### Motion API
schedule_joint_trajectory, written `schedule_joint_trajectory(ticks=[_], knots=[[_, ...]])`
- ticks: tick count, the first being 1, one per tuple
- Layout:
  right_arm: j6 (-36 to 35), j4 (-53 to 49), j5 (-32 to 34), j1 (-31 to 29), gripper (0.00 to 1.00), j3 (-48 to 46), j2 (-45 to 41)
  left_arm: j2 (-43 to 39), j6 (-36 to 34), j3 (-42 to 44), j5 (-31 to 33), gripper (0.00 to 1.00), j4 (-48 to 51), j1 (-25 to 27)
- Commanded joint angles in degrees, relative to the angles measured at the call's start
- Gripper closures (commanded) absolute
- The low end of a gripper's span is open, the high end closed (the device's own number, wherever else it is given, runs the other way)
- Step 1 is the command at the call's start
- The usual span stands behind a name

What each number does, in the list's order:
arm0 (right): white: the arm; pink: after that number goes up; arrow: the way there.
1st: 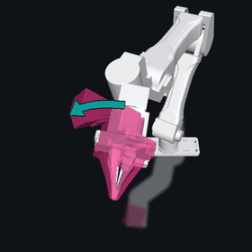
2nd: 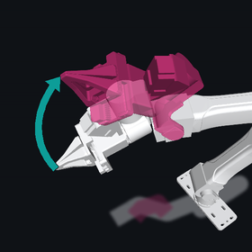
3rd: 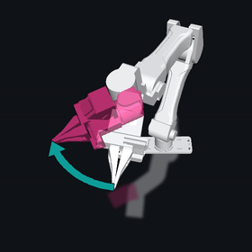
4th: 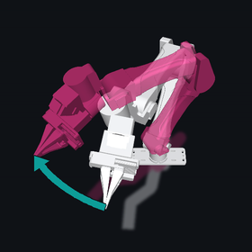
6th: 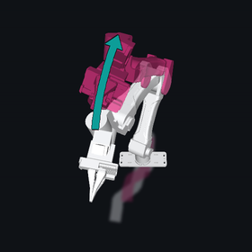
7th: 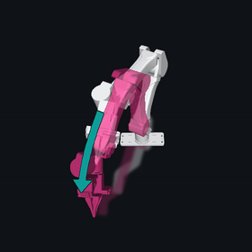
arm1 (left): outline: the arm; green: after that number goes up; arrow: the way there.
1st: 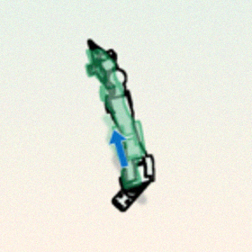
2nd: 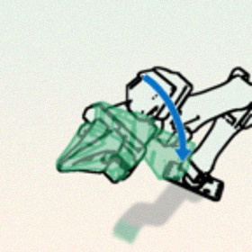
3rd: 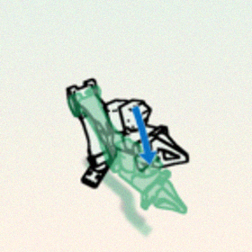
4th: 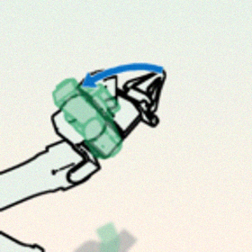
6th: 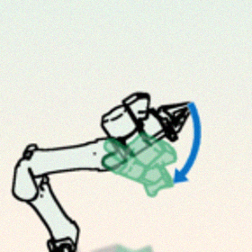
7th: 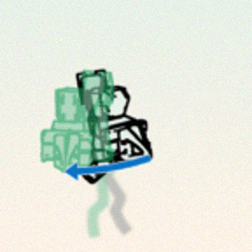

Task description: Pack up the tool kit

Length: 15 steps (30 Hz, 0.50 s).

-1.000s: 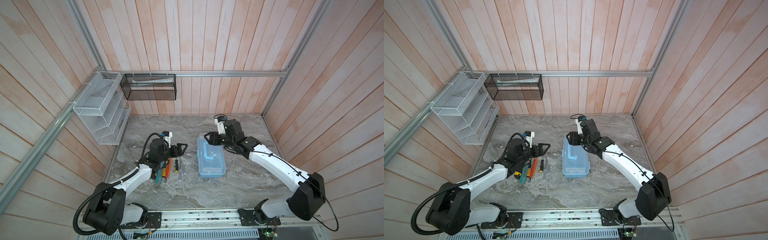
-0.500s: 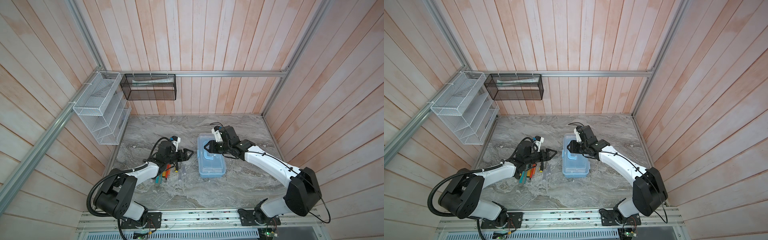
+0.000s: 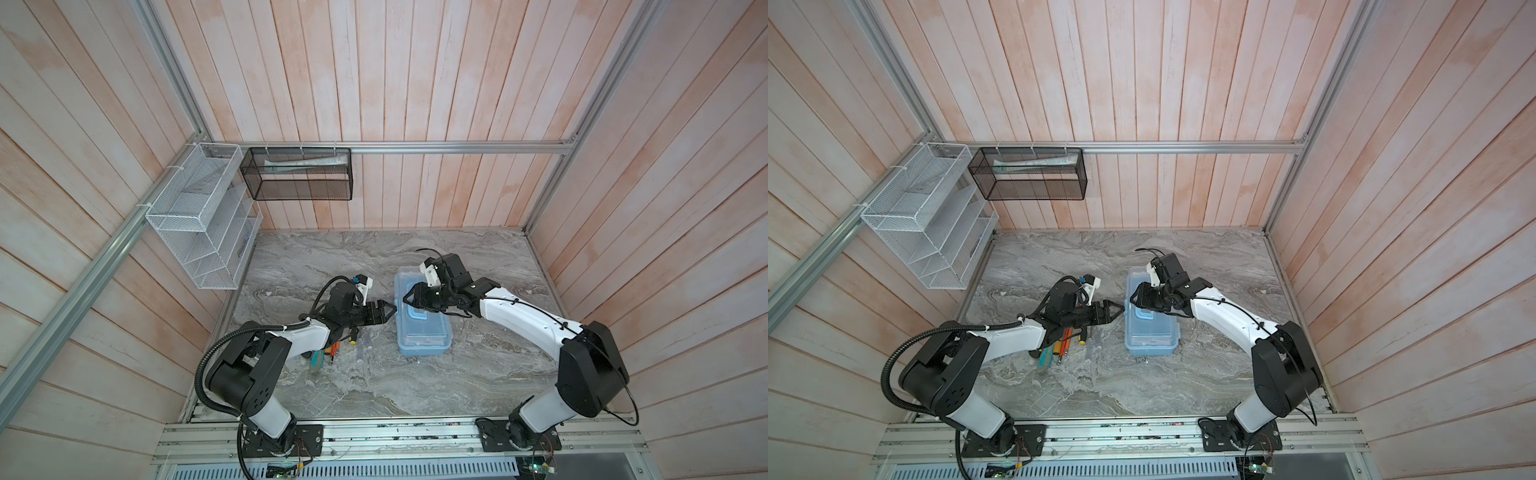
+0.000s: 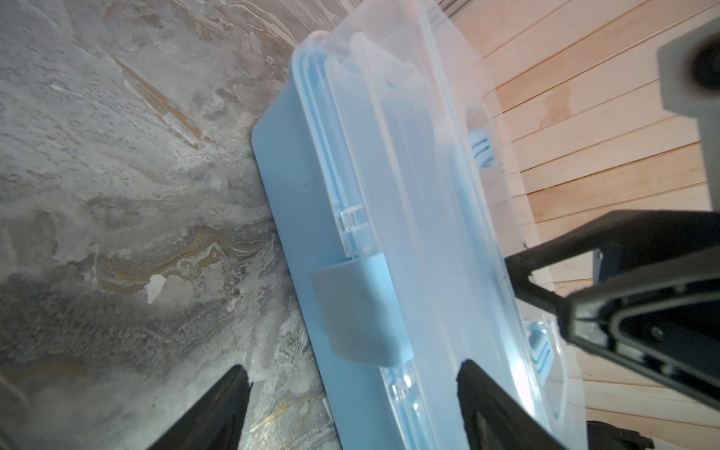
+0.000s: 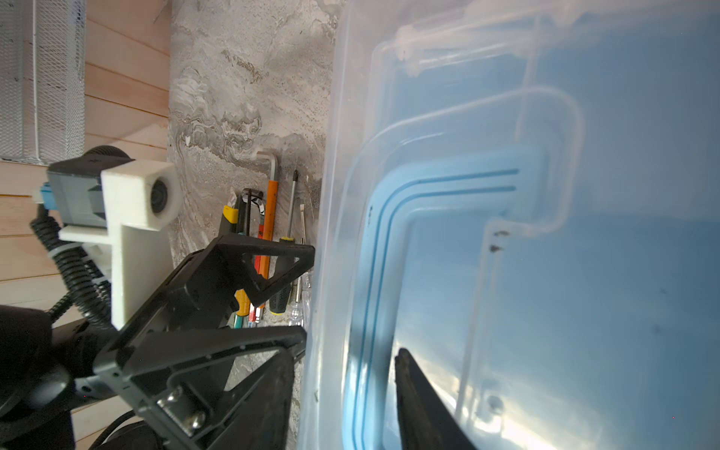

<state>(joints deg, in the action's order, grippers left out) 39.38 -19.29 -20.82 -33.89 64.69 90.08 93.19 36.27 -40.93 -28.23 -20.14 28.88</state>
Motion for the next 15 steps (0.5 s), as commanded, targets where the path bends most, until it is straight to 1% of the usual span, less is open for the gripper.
schedule_joint_trajectory(ticks=[1, 6, 10, 12, 15], knots=[[0.7, -1.5, -6.2, 0.9, 0.53, -0.4, 2.6, 1.7, 0.0, -2.2, 0.1, 0.14, -2.2, 0.3], [1.1, 0.6, -13.9, 1.8, 0.53, -1.6, 3.8, 4.3, 0.6, -3.3, -0.8, 0.14, -4.1, 0.5], [4.0, 6.9, -22.3, 2.8, 0.52, -5.0, 3.7, 6.6, 1.2, -5.0, -1.7, 0.14, -5.5, 0.9], [4.3, 7.7, -23.7, 3.1, 0.52, -5.4, 3.7, 7.3, 1.5, -5.6, -1.9, 0.14, -6.0, 1.2], [3.2, 7.7, -23.7, 3.1, 0.52, -5.3, 3.8, 8.3, 1.5, -6.4, -2.3, 0.14, -6.2, 1.7]])
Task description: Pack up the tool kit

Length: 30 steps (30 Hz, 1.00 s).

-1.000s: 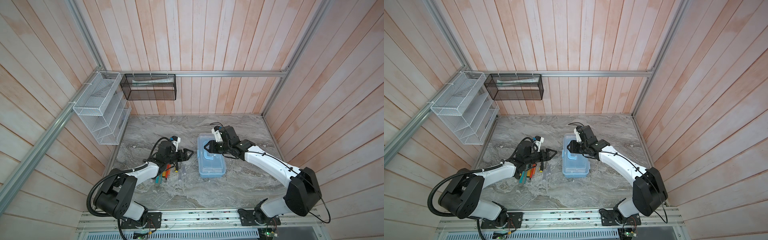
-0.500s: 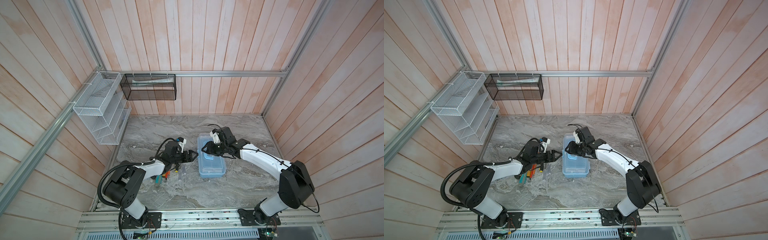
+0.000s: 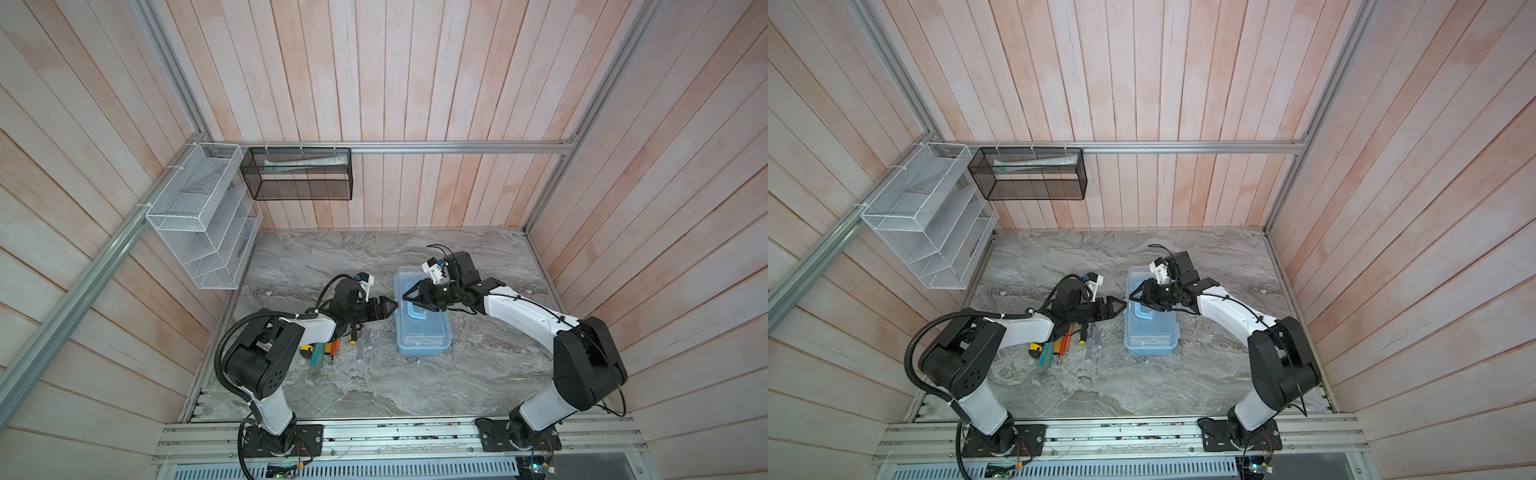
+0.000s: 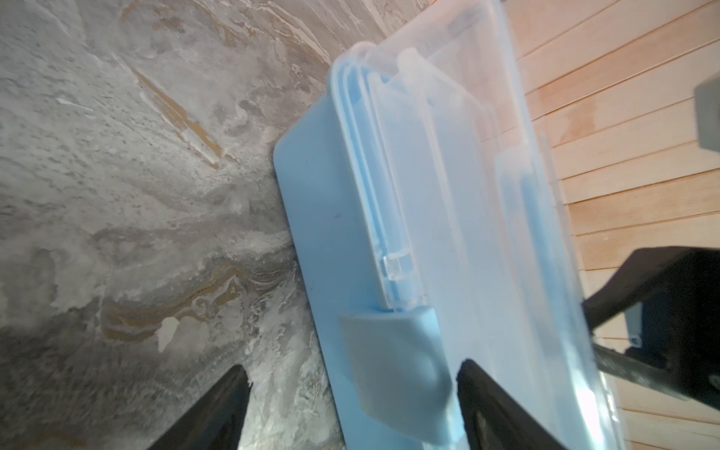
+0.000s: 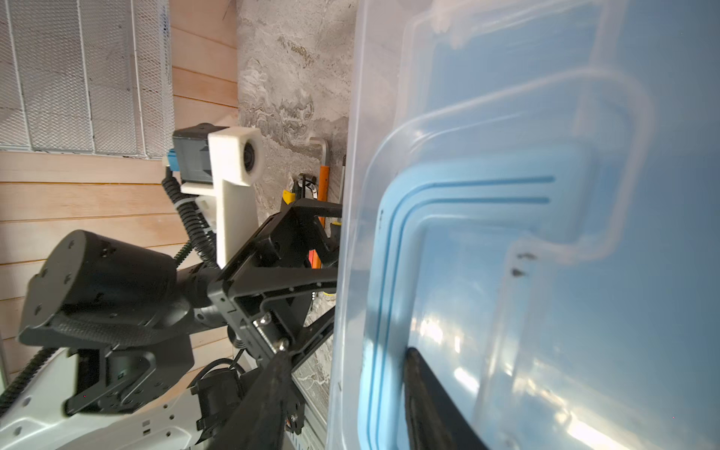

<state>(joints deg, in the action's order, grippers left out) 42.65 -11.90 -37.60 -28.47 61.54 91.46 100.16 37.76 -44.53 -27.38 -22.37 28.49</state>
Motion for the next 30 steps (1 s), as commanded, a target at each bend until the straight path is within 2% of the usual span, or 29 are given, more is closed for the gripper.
schedule_joint_trajectory(ticks=[1, 3, 6, 8, 9, 12, 13, 17, 23, 27, 30], knots=[[-0.5, 0.3, -6.8, -2.3, 0.53, -2.1, 2.8, 1.6, 0.0, -3.1, -3.4, 0.14, -4.0, 2.1], [-0.6, 1.4, -8.0, -2.1, 0.53, -2.8, 3.9, 2.0, -0.1, -3.4, -3.5, 0.14, -4.1, 2.3], [4.6, 10.4, -14.7, -1.9, 0.53, -6.6, 5.7, 2.3, -0.1, -3.5, -3.8, 0.14, -4.3, 2.4], [7.5, 16.2, -16.8, -1.8, 0.54, -8.8, 6.0, 2.4, -0.1, -3.6, -3.9, 0.14, -4.3, 2.4], [6.8, 15.7, -15.9, -1.8, 0.55, -8.7, 6.2, 2.5, -0.1, -3.7, -4.0, 0.14, -4.3, 2.5], [-1.3, 3.2, -5.3, -2.2, 0.59, -4.3, 6.2, 2.6, -0.2, -4.2, -4.0, 0.14, -4.0, 2.8], [-2.0, 1.9, -4.3, -1.9, 0.59, -4.0, 6.2, 2.7, -0.3, -4.4, -3.9, 0.14, -3.8, 2.8], [-0.6, 5.6, -4.6, -1.3, 0.60, -6.5, 4.7, 3.1, -0.4, -4.7, -4.0, 0.14, -3.8, 2.8], [1.7, 12.1, -7.1, 1.1, 0.67, -10.4, 1.9, 2.6, -0.8, -4.5, -3.4, 0.14, -3.1, 2.8], [0.0, 11.3, -6.0, 1.5, 0.88, -9.1, 0.0, 2.4, -0.6, -4.7, -3.1, 0.14, -3.2, 2.8], [-1.4, 10.8, -7.1, 1.9, 0.91, -8.0, -0.2, 2.1, -0.6, -5.1, -3.1, 0.14, -3.0, 2.8]])
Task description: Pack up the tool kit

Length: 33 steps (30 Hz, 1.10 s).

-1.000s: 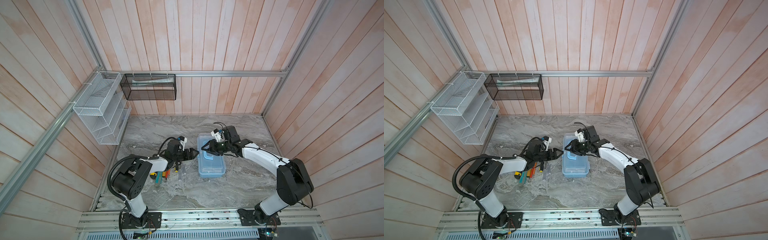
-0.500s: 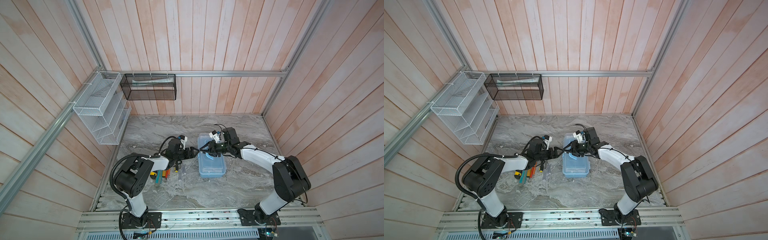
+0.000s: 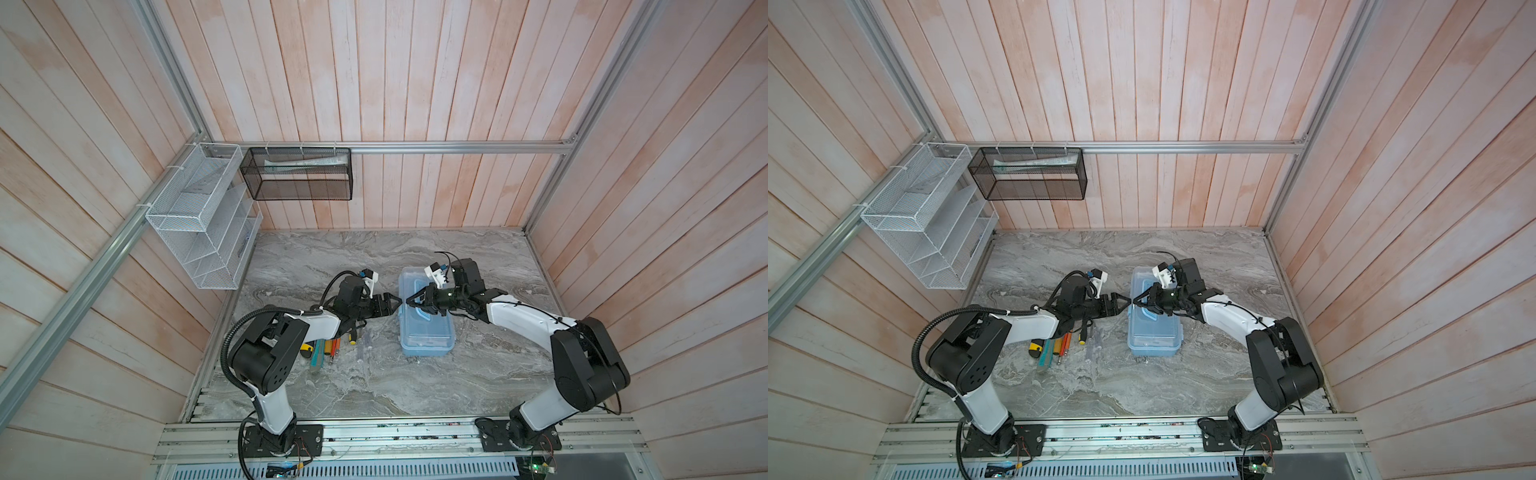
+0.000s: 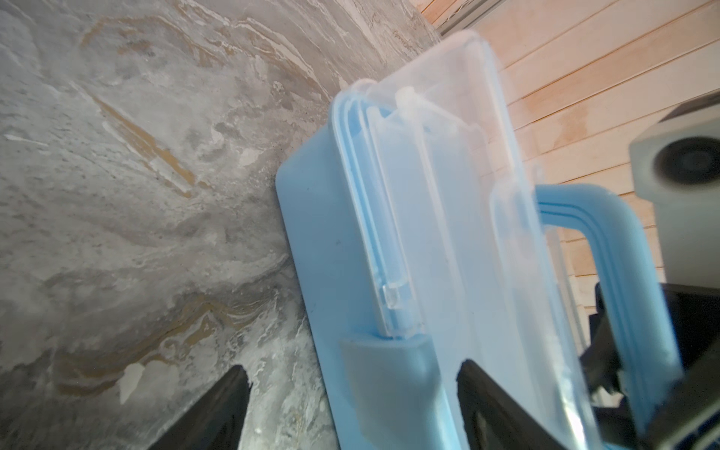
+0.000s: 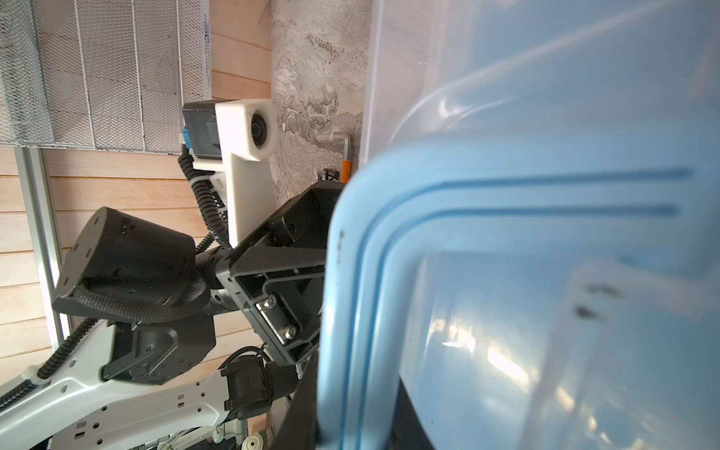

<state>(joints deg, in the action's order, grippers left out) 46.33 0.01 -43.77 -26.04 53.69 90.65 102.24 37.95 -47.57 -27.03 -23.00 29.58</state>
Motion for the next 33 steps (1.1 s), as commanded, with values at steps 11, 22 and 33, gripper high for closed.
schedule_joint_trajectory(ticks=[11, 22, 33], knots=[[8.4, 32.6, -20.2, 5.0, 1.00, -7.0, -0.4, -5.8, 1.3, 1.9, -6.2, 0.14, -5.1, -0.1], [38.4, 81.6, -26.7, 10.6, 1.00, -15.7, 9.2, -10.0, 6.0, 8.7, -11.6, 0.14, -12.7, -3.7], [34.6, 77.0, -28.5, 11.1, 1.00, -15.2, 11.0, -5.7, 14.4, 10.2, -18.7, 0.20, -27.6, -5.0]])
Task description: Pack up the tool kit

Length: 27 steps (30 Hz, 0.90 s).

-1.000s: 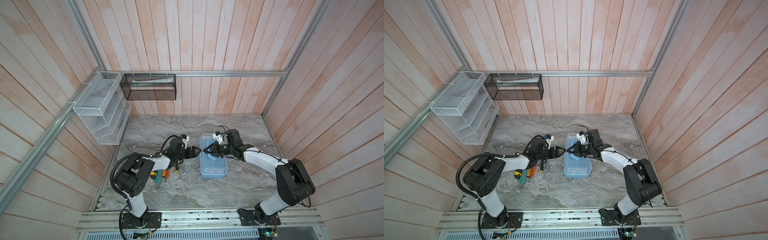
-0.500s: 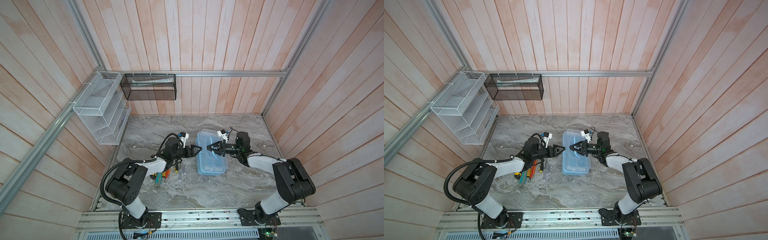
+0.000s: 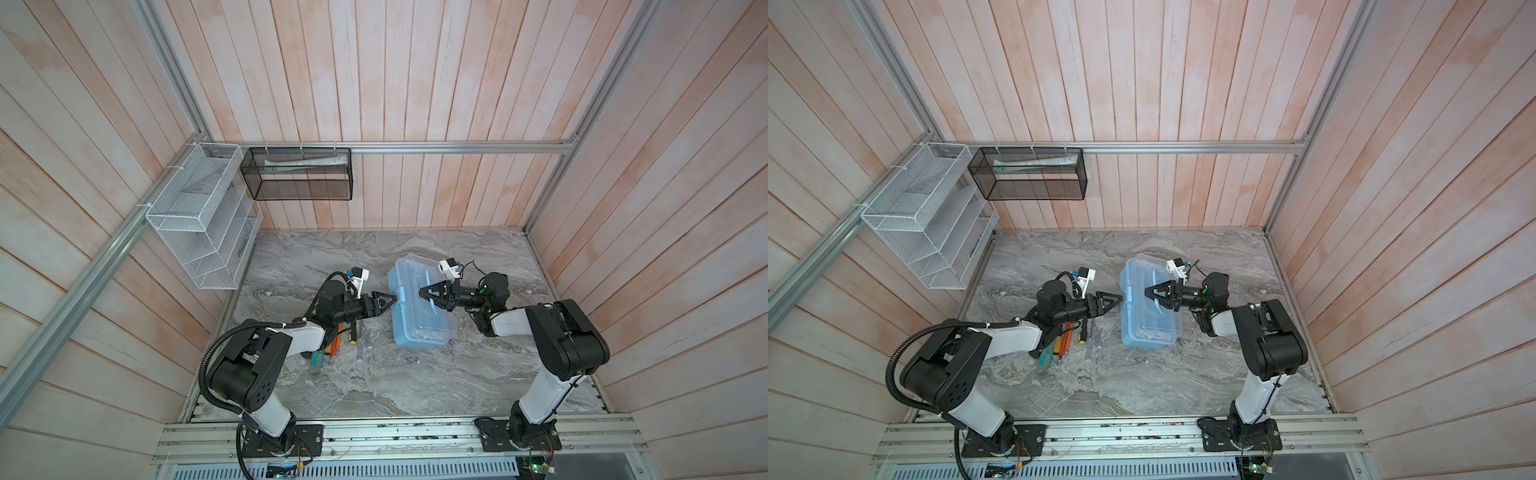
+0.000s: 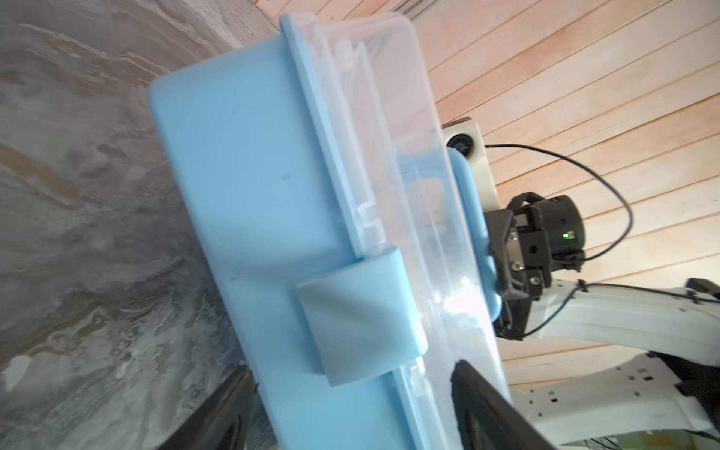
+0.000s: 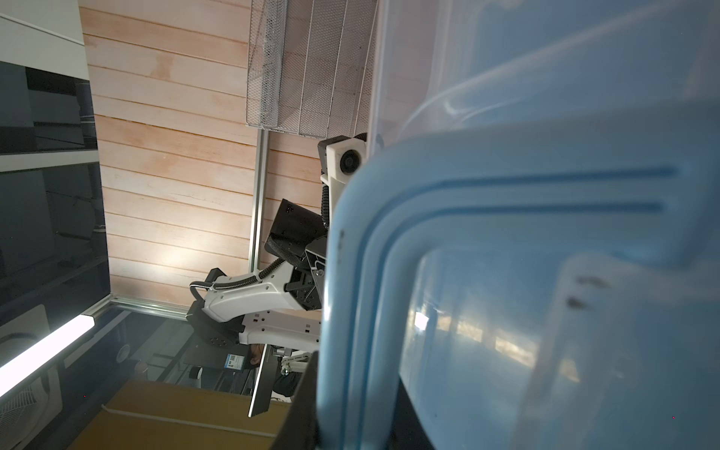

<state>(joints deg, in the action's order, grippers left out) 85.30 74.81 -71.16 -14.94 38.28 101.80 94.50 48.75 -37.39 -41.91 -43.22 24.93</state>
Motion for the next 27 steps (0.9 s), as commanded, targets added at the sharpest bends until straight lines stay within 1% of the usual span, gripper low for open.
schedule_joint_trajectory(ticks=[1, 10, 18, 20, 23, 25, 27], knots=[[-6.4, 1.8, -1.1, 0.0, 1.00, 0.2, -0.2, 3.0, 4.6, -0.3, -4.4, 0.21, -8.8, -0.3], [-7.7, 1.2, -0.8, 0.0, 1.00, -0.3, 0.6, 11.7, 13.7, -2.5, -8.7, 0.23, -22.9, -0.1], [-8.4, 2.3, -0.3, 0.0, 1.00, -0.9, 3.0, 12.3, 14.7, -3.7, -10.1, 0.24, -24.5, 0.1], [-7.3, 4.2, -0.6, 0.1, 1.00, -0.8, 4.3, 12.8, 15.7, -3.9, -11.0, 0.24, -26.1, 0.0], [-6.5, 5.8, -0.5, 0.6, 1.00, -1.2, 5.6, 13.7, 19.8, -4.0, -12.6, 0.24, -31.6, -0.4], [-8.3, 2.9, 0.1, 1.3, 1.00, -1.4, 5.7, 14.5, 23.9, -3.8, -13.6, 0.24, -37.0, -1.0], [-13.2, -4.7, 0.7, 1.7, 1.00, -0.9, 4.9, 15.5, 28.1, -3.9, -14.4, 0.24, -42.3, -1.7]])
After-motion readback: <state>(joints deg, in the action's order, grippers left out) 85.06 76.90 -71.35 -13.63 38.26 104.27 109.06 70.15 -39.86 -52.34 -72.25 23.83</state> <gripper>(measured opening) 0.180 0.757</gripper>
